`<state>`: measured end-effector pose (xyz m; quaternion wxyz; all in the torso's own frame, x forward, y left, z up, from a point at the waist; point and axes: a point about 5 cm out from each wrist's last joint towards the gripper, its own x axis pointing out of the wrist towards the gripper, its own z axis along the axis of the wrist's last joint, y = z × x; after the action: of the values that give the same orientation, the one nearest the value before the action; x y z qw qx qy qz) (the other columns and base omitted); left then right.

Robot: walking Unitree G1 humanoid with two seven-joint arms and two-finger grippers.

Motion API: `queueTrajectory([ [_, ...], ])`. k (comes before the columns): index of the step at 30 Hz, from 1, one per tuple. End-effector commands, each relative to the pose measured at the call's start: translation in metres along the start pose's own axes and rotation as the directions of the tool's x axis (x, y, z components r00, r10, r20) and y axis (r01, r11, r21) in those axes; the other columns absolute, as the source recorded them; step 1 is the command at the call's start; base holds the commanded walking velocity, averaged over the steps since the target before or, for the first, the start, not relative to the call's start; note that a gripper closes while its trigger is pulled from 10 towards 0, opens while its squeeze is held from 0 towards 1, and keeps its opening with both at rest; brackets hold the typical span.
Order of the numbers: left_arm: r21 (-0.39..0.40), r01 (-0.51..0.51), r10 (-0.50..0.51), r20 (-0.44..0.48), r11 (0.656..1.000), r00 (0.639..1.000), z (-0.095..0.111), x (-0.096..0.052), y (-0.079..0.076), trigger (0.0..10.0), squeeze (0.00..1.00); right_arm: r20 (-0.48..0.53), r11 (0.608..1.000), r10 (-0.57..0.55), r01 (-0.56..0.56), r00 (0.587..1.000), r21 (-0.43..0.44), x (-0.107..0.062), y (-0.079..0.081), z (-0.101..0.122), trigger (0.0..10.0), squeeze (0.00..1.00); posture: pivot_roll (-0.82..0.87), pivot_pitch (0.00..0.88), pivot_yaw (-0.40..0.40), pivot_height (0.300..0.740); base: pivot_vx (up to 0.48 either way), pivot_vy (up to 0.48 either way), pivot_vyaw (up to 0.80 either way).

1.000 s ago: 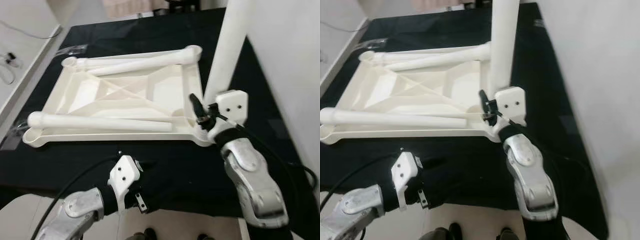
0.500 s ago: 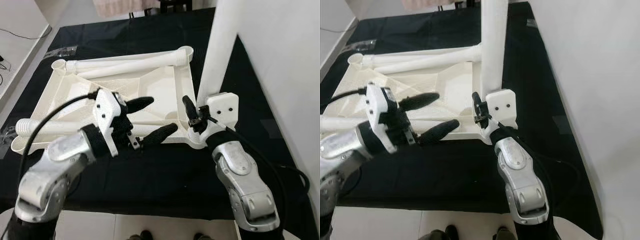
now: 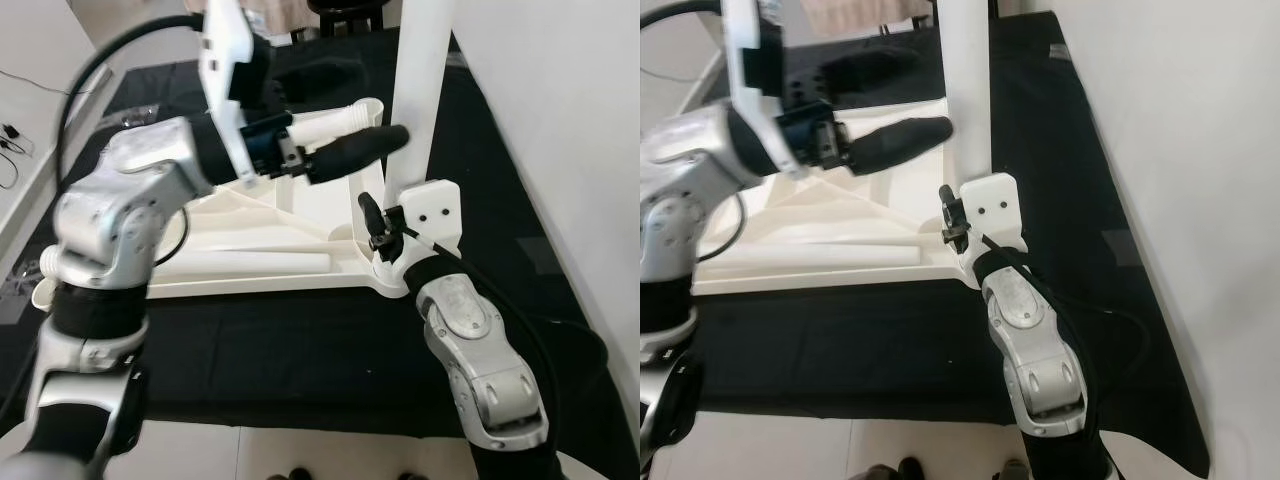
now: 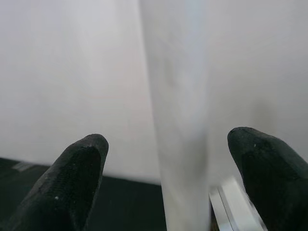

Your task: Building children table

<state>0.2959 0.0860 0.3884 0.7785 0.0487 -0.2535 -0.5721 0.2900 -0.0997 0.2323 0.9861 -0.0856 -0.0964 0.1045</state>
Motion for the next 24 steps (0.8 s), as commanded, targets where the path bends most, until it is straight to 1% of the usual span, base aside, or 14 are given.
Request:
queueTrajectory([
  [1,-0.019,0.024,-0.023,0.007,1.000,1.000,0.001,0.002,0.001,10.0,0.00,-0.268,0.999,0.048,-0.045,0.962,0.014,-0.006,0.012,-0.048,10.0,0.00,-0.05,0.217,0.145,0.740,0.000,0.000,0.00],
  [3,-0.038,0.044,-0.045,-0.003,0.998,0.999,-0.001,0.009,0.004,10.0,0.00,-0.259,0.998,0.055,-0.052,0.964,0.018,-0.005,0.014,-0.045,10.0,0.00,-0.05,0.217,0.149,0.740,0.000,0.000,0.00],
  [5,-0.041,0.052,-0.053,-0.011,0.998,0.999,-0.002,0.011,0.005,10.0,0.00,-0.254,0.998,0.057,-0.054,0.965,0.019,-0.005,0.015,-0.044,10.0,0.00,-0.05,0.217,0.149,0.740,0.000,0.000,0.00],
  [8,-0.096,0.043,-0.049,-0.062,0.995,0.997,-0.013,0.020,0.017,10.0,0.00,-0.217,0.996,0.085,-0.082,0.972,0.024,-0.003,0.020,-0.037,10.0,0.00,-0.05,0.218,0.154,0.740,0.000,0.000,0.00],
  [9,-0.096,0.043,-0.049,-0.062,0.995,0.997,-0.013,0.020,0.017,10.0,0.00,-0.217,0.996,0.085,-0.082,0.972,0.024,-0.003,0.020,-0.037,10.0,0.00,-0.05,0.218,0.154,0.740,0.000,0.000,0.00],
  [12,-0.151,0.011,-0.024,-0.081,0.989,0.996,-0.022,0.029,0.024,10.0,0.00,-0.208,0.995,0.101,-0.097,0.973,0.030,-0.002,0.023,-0.035,10.0,0.00,-0.05,0.219,0.155,0.740,0.000,0.000,0.00],
  [13,-0.172,0.007,-0.022,-0.080,0.985,0.997,-0.025,0.033,0.025,10.0,0.00,-0.207,0.994,0.106,-0.101,0.973,0.032,-0.002,0.024,-0.035,10.0,0.00,-0.05,0.221,0.157,0.740,0.000,0.000,0.00],
  [14,-0.172,0.007,-0.022,-0.080,0.985,0.997,-0.025,0.033,0.025,10.0,0.00,-0.207,0.994,0.106,-0.101,0.973,0.032,-0.002,0.024,-0.035,10.0,0.00,-0.05,0.221,0.157,0.740,0.000,0.000,0.00],
  [15,-0.197,0.015,-0.030,-0.072,0.980,0.997,-0.026,0.038,0.024,10.0,0.00,-0.203,0.994,0.111,-0.107,0.973,0.034,-0.002,0.025,-0.035,10.0,0.00,-0.05,0.220,0.158,0.740,0.000,0.000,0.00],
  [16,-0.217,0.025,-0.040,-0.064,0.976,0.997,-0.027,0.042,0.024,8.7,0.00,-0.200,0.993,0.115,-0.111,0.973,0.034,-0.002,0.026,-0.034,10.0,0.00,-0.05,0.220,0.158,0.740,0.000,0.000,0.00],
  [17,-0.217,0.025,-0.040,-0.064,0.976,0.997,-0.027,0.042,0.024,8.7,0.00,-0.200,0.993,0.115,-0.111,0.973,0.034,-0.002,0.026,-0.034,10.0,0.00,-0.05,0.220,0.158,0.740,0.000,0.000,0.00],
  [18,-0.229,0.035,-0.050,-0.060,0.973,0.997,-0.028,0.045,0.023,0.0,0.00,-0.196,0.993,0.119,-0.115,0.973,0.032,-0.002,0.026,-0.033,10.0,0.00,-0.05,0.220,0.160,0.740,0.000,0.000,0.00],
  [20,-0.235,0.061,-0.075,-0.051,0.970,0.996,-0.029,0.049,0.020,0.0,0.00,-0.191,0.992,0.122,-0.119,0.974,0.030,-0.001,0.026,-0.032,10.0,0.00,-0.06,0.219,0.161,0.740,0.000,0.000,0.00],
  [24,-0.217,0.105,-0.117,-0.040,0.970,0.992,-0.028,0.055,0.015,0.0,0.00,-0.188,0.992,0.124,-0.121,0.974,0.029,0.000,0.026,-0.031,10.0,0.00,-0.06,0.218,0.161,0.740,0.000,0.000,0.00],
])
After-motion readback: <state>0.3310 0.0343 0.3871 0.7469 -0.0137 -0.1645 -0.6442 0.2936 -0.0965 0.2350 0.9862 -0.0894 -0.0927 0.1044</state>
